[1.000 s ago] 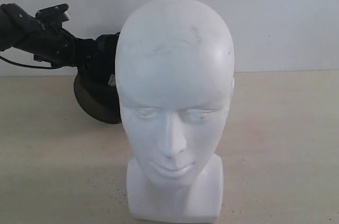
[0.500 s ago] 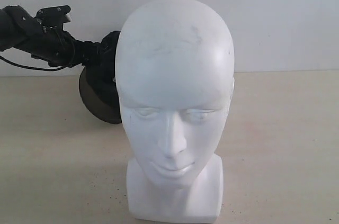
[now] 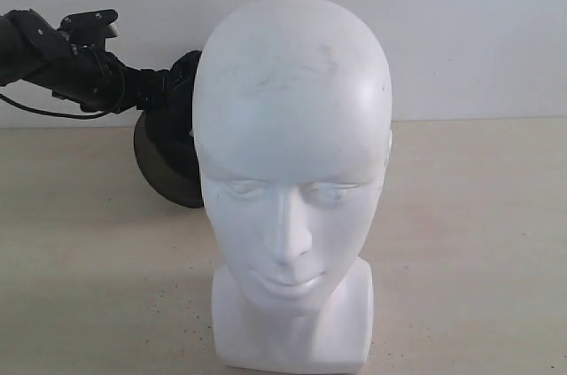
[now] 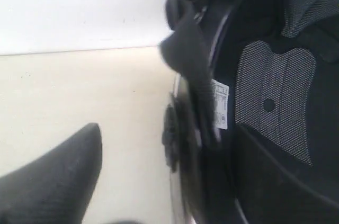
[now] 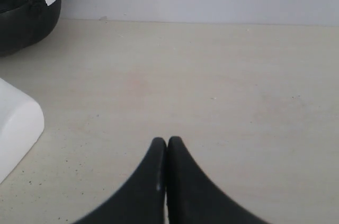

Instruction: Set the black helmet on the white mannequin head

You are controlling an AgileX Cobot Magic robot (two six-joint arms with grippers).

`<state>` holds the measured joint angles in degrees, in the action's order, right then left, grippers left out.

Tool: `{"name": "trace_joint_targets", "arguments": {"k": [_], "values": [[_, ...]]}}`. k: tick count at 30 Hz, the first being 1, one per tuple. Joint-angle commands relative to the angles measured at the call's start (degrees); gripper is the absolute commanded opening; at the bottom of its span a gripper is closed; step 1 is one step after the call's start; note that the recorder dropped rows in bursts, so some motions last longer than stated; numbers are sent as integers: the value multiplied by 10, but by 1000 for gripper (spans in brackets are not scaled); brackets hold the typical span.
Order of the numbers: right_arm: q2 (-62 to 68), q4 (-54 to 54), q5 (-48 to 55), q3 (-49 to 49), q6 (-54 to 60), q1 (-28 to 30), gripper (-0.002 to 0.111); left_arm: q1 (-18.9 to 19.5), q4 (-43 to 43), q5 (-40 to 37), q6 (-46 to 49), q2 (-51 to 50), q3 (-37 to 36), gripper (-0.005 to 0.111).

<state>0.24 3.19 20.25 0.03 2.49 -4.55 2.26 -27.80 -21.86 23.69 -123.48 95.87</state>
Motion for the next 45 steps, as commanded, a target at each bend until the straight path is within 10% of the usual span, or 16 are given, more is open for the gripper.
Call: {"name": "trace_joint_targets", "arguments": {"k": [1,8,14,32,45], "values": [[-2,-1,-6,0,0,0,0,-1,2,6,-4,-4,4,65],[-2,-1,-6,0,0,0,0,-3,2,-24,-4,-32,4,59],[-2,-1,-6,0,0,0,0,-2,2,-52,1,-25,4,5],[-2,-1,-6,0,0,0,0,31,170,-265,-113,101,-13,4],[-2,-1,-6,0,0,0,0,45,167,-205,-109,311,-286,4]]}}
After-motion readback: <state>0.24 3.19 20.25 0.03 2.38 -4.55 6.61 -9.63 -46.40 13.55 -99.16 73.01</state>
